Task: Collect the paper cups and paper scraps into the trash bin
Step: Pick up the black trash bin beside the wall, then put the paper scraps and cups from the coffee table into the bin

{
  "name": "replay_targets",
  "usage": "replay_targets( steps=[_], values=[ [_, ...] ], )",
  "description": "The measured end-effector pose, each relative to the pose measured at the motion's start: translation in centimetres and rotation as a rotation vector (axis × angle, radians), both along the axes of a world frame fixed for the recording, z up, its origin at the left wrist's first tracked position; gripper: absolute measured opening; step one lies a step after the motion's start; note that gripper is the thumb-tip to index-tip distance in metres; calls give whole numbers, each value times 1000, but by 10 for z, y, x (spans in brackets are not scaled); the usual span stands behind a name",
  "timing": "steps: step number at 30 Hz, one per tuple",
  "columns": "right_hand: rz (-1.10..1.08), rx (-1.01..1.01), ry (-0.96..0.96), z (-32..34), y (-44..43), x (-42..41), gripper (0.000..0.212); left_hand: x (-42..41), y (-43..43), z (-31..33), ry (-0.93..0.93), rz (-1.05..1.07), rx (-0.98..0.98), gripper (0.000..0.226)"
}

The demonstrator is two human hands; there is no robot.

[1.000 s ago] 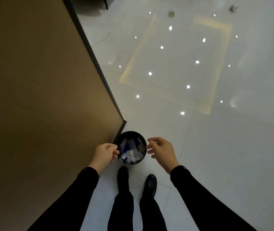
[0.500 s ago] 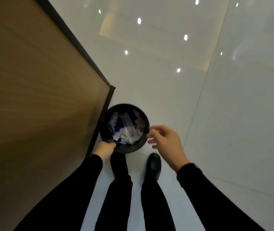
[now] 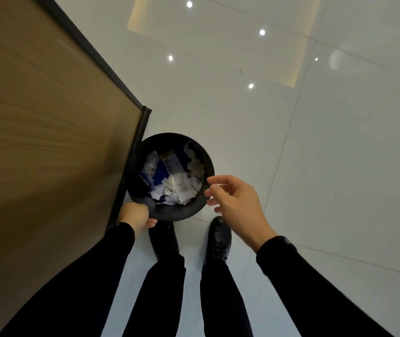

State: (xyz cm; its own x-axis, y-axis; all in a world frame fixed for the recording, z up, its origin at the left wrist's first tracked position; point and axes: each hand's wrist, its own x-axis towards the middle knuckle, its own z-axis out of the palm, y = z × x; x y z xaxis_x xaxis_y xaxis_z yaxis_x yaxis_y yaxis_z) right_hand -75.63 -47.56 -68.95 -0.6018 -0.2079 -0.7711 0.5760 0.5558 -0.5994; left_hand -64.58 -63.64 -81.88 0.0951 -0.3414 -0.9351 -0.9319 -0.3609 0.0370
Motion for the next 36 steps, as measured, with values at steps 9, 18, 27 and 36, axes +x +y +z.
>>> replay_targets(
  steps=[9,18,27,36],
  values=[
    [-50,-27,128,92,12,-34,17,-79,-1,135,267,-46,-26,18],
    [-163,-34,96,266,31,-73,48,-136,-1,362,547,-116,-191,28],
    [-220,-349,40,480,50,-114,55,-184,17,610,939,-319,-314,27],
    [-401,-750,24,614,81,-126,35,-204,51,743,1128,-501,-253,28]
  ],
)
